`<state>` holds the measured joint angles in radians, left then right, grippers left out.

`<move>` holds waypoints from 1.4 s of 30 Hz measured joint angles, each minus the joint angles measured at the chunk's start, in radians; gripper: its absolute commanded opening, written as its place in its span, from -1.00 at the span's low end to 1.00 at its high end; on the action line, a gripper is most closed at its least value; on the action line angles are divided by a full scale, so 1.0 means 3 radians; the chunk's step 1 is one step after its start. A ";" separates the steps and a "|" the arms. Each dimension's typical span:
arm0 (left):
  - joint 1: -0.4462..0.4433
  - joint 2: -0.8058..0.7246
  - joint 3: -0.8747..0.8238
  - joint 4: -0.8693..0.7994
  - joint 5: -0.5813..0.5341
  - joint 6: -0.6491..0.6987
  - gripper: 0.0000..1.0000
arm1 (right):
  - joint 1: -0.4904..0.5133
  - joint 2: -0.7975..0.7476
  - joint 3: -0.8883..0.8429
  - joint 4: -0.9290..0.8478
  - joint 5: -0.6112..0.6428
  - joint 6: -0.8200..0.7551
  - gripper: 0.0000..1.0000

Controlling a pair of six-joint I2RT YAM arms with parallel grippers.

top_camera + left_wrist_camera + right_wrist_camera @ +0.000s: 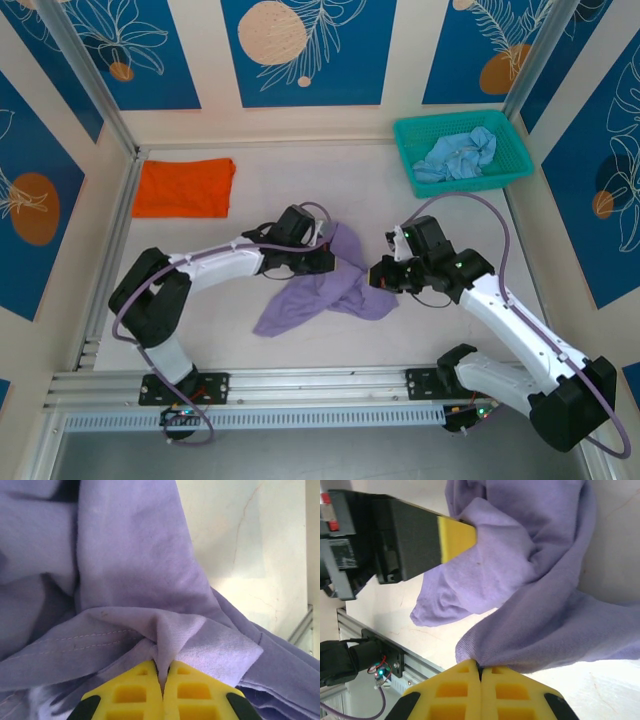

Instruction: Fold and stack the t-shirts

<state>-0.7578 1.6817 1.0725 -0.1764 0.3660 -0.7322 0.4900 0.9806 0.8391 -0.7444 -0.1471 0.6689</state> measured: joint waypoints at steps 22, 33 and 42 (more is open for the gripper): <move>0.1217 -0.2467 0.0721 -0.1637 -0.2271 0.0156 -1.00 | -0.1057 -0.0286 0.1048 -0.0275 0.0381 -0.0114 -1.00; 0.1709 -0.0902 0.2321 -0.1970 -0.1235 0.0229 -1.00 | -0.1239 0.0716 0.2027 -0.0135 0.0058 -0.0128 -1.00; 0.1815 -0.0834 0.3019 -0.1887 -0.0512 0.0524 -1.00 | -0.1249 0.0637 0.2714 0.0094 -0.0178 -0.0268 -1.00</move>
<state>-0.2134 1.4315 1.9781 -0.7425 0.2123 -0.5751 0.1154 1.1717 1.6531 -0.7162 -0.2005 0.5884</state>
